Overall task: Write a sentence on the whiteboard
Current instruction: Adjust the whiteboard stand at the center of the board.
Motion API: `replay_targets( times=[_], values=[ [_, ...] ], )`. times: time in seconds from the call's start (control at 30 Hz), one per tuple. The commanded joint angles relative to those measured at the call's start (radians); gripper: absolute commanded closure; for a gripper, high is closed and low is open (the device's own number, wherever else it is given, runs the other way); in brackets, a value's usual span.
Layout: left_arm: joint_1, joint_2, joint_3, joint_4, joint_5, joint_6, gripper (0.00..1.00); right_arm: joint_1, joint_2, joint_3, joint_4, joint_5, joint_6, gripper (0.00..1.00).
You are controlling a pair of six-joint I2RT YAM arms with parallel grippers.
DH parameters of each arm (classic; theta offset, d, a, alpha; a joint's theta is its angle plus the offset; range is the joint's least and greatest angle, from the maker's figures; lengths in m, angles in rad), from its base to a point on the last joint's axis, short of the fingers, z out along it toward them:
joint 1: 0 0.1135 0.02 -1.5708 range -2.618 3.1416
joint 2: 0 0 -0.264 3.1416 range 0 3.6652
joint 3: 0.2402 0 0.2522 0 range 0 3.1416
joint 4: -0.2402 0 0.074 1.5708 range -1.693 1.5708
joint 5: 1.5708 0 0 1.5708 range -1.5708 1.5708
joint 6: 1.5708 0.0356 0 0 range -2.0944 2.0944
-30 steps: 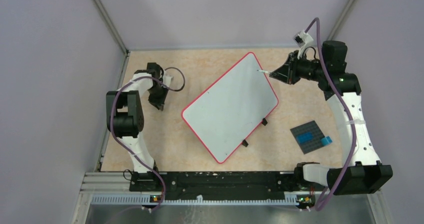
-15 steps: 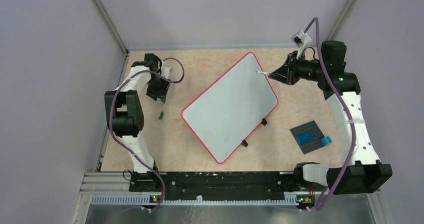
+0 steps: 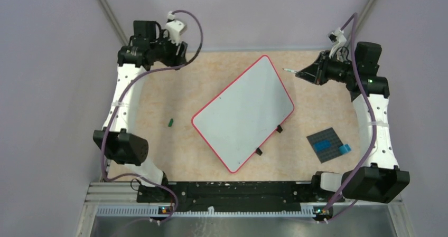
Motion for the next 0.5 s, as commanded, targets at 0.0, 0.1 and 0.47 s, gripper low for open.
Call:
replay_targets(
  times=[0.0,0.1,0.47],
  values=[
    [-0.260,-0.072,0.067,0.001,0.178,0.100,0.38,-0.115,0.022,0.008,0.086,-0.090,0.066,1.00],
    [-0.434,-0.044,0.071,-0.031,0.234,0.144,0.41,-0.167,0.025,-0.016,0.128,-0.103,0.090,1.00],
    [-0.898,0.180,-0.074,0.025,0.144,0.300,0.62,-0.246,0.022,-0.078,0.228,-0.107,0.150,1.00]
  ],
)
